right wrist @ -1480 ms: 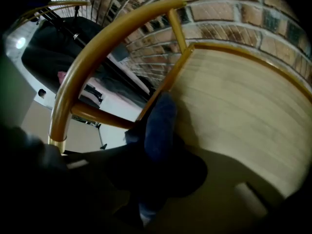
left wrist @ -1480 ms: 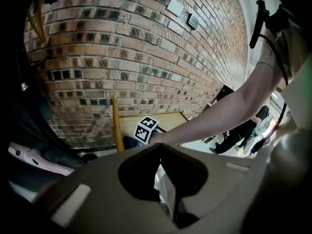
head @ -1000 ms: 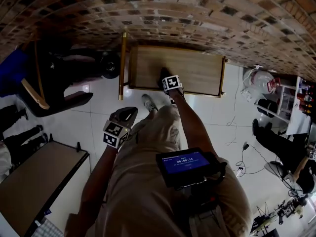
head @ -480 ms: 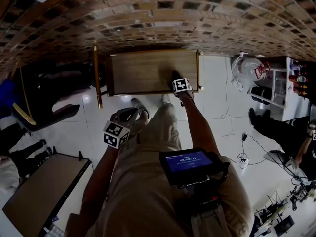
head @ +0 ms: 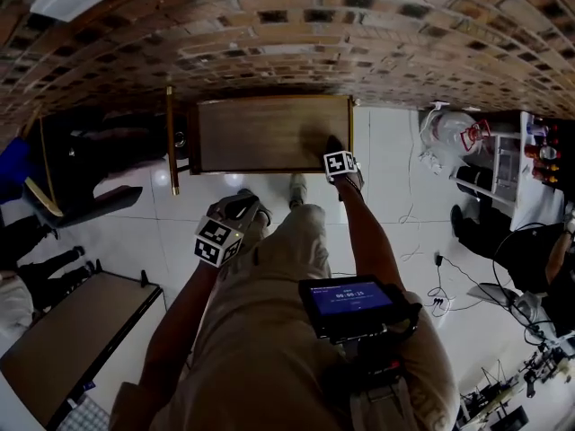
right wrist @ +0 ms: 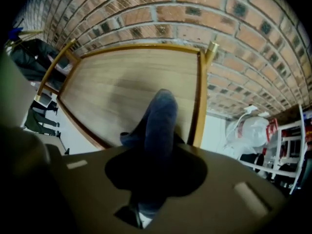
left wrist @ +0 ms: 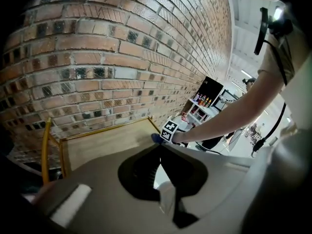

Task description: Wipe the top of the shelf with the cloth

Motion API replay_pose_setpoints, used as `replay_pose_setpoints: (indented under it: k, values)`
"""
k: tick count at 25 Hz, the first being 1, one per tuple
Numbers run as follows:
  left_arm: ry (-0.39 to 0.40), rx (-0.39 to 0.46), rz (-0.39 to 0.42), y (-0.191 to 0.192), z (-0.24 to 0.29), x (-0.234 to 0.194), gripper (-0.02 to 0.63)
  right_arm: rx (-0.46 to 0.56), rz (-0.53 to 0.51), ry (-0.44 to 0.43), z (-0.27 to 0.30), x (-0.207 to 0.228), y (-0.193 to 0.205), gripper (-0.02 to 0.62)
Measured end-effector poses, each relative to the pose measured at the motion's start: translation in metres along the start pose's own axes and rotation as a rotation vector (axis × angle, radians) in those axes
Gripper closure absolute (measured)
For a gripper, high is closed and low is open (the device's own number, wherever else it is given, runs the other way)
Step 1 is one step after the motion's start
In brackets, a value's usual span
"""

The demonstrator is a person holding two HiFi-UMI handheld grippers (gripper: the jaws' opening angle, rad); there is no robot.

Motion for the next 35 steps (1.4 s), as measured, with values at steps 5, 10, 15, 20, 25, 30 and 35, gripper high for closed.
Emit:
replay_pose_setpoints:
  k: [5, 10, 15, 20, 25, 30, 35]
  values:
    - [-0.043, 0.013, -0.035, 0.025, -0.013, 0.001, 0.601, 0.084, 0.057, -0.005, -0.028, -0.007, 0.007, 0.506]
    - [-0.092, 0.051, -0.079, 0.067, -0.030, -0.001, 0.601, 0.151, -0.004, -0.026, -0.052, -0.034, 0.042, 0.506]
    - [-0.165, 0.125, -0.111, 0.127, -0.063, -0.006, 0.601, 0.070, -0.075, -0.027, -0.066, -0.090, 0.090, 0.506]
    - [-0.217, 0.138, -0.061, 0.191, -0.112, -0.015, 0.601, 0.209, -0.193, -0.052, -0.070, -0.173, 0.094, 0.506]
    - [-0.327, 0.233, -0.224, 0.262, -0.138, -0.016, 0.601, 0.225, -0.397, -0.085, -0.069, -0.234, 0.086, 0.506]
    - [-0.383, 0.325, -0.307, 0.304, -0.144, -0.030, 0.601, 0.276, -0.526, -0.096, -0.076, -0.291, 0.062, 0.505]
    - [-0.451, 0.410, -0.336, 0.331, -0.109, -0.084, 0.601, 0.277, -0.599, -0.130, -0.047, -0.330, 0.046, 0.505]
Point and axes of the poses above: the fingertips, and each gripper's own axes: z forward along the fingers, x to its right, y out of its underside, the point moved 8 cm from there along -z, backward along the fingers, and after that the axes turned 14 degrees about y, right-handed, at the moved point
